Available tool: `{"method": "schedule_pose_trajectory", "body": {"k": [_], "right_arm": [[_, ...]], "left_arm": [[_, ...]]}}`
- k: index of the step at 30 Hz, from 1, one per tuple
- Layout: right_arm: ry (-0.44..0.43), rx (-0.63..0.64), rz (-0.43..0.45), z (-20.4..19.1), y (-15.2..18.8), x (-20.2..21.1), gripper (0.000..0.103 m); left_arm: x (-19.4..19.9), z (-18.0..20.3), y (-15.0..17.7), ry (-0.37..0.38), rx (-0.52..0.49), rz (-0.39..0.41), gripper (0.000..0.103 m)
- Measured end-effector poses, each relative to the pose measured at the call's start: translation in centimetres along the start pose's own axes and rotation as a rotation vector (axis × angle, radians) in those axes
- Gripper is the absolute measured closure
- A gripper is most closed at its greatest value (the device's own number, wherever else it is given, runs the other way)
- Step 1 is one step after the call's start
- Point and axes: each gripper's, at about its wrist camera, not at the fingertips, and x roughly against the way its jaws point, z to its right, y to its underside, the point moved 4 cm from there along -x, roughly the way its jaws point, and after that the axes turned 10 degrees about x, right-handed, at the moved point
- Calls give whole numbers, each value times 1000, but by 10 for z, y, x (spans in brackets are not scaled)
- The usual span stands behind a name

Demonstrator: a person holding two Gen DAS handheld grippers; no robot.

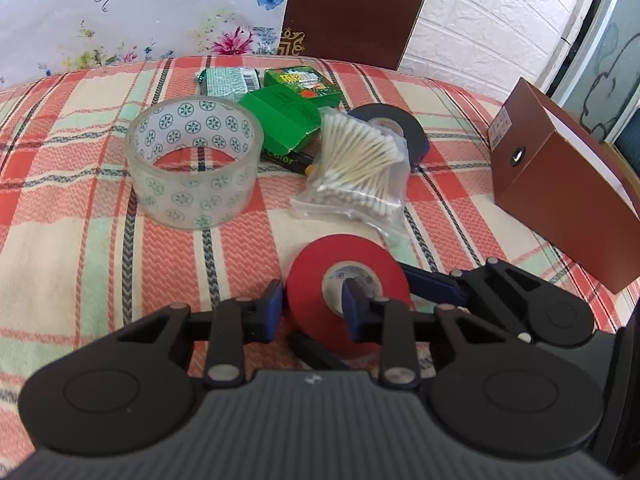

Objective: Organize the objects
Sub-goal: 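Carry the red tape roll in the left gripper into the brown box, release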

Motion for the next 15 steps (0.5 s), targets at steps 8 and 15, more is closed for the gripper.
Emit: {"method": "schedule_pose_trajectory", "body": {"k": [8, 15], "right_arm": [[43, -39, -13, 14, 33, 40, 32], [177, -151, -50, 62, 86, 97, 31]], "left_arm": [[-2, 60, 32, 73, -86, -63, 69], [-20, 150, 59, 162, -264, -109, 69]]}}
